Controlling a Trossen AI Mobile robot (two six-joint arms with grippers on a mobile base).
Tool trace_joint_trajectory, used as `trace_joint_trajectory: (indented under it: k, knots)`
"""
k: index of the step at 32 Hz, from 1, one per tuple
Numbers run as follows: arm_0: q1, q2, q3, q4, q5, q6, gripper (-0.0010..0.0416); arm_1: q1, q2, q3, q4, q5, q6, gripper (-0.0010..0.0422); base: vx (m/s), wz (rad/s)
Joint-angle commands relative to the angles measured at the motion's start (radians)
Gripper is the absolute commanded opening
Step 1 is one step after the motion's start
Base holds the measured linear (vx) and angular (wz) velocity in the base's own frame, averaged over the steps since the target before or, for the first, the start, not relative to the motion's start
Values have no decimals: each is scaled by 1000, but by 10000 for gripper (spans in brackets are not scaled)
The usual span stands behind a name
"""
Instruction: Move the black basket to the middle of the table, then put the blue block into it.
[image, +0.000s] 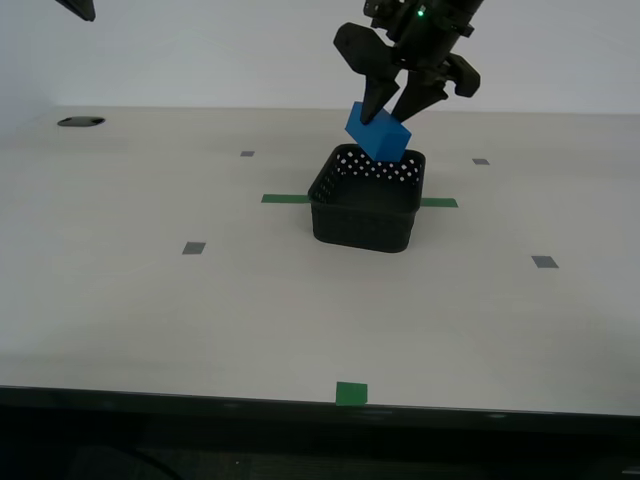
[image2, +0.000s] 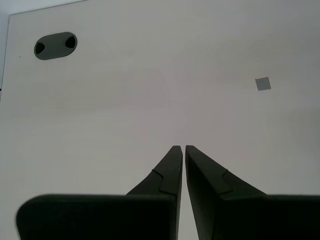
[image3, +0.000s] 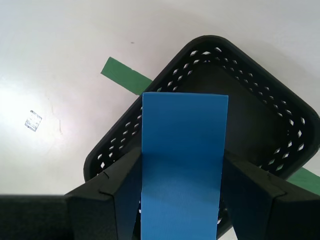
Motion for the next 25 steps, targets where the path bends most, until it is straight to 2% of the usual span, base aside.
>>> trace_joint_trajectory:
  k: [1, 3, 5, 6, 10, 12, 13, 14, 16, 17, 18, 19, 20, 25]
  knots:
    - [0, -1, 0, 0, -3, 3, 177, 0, -1, 0, -3, 3, 4, 6, 0, 0]
    - [0, -1, 0, -1, -3, 3, 219, 0, -1, 0, -5, 3, 4, 7, 0, 0]
    - [0, -1, 0, -1, -3, 3, 243, 0, -1, 0, -5, 3, 4, 6, 0, 0]
    - [0, -1, 0, -2, -3, 5, 276, 0, -1, 0, -5, 3, 4, 7, 0, 0]
    - [0, -1, 0, -1, -3, 15, 277, 0, -1, 0, -6, 3, 4, 7, 0, 0]
    - [0, -1, 0, -1, -3, 17, 252, 0, -1, 0, -6, 3, 4, 6, 0, 0]
    - [0, -1, 0, -1, -3, 17, 220, 0, -1, 0, -7, 3, 4, 7, 0, 0]
    - [0, -1, 0, -1, -3, 17, 209, 0, -1, 0, -7, 3, 4, 6, 0, 0]
    - [0, -1, 0, 0, -3, 17, 153, 0, -1, 0, -7, 3, 4, 7, 0, 0]
    - [0, -1, 0, 0, -3, 17, 139, 0, -1, 0, -8, 3, 4, 7, 0, 0]
    - [0, -1, 0, 0, -3, 16, 76, 0, -1, 0, -8, 3, 4, 6, 0, 0]
    - [0, -1, 0, 0, -3, 16, 63, 0, -1, 0, -8, 3, 4, 6, 0, 0]
    - [0, -1, 0, 0, -3, 16, 16, 0, -1, 0, -9, 3, 4, 7, 0, 0]
    - [0, -1, 0, 6, -3, 13, 0, 0, -2, 0, -1, 2, 5, 7, 0, 0]
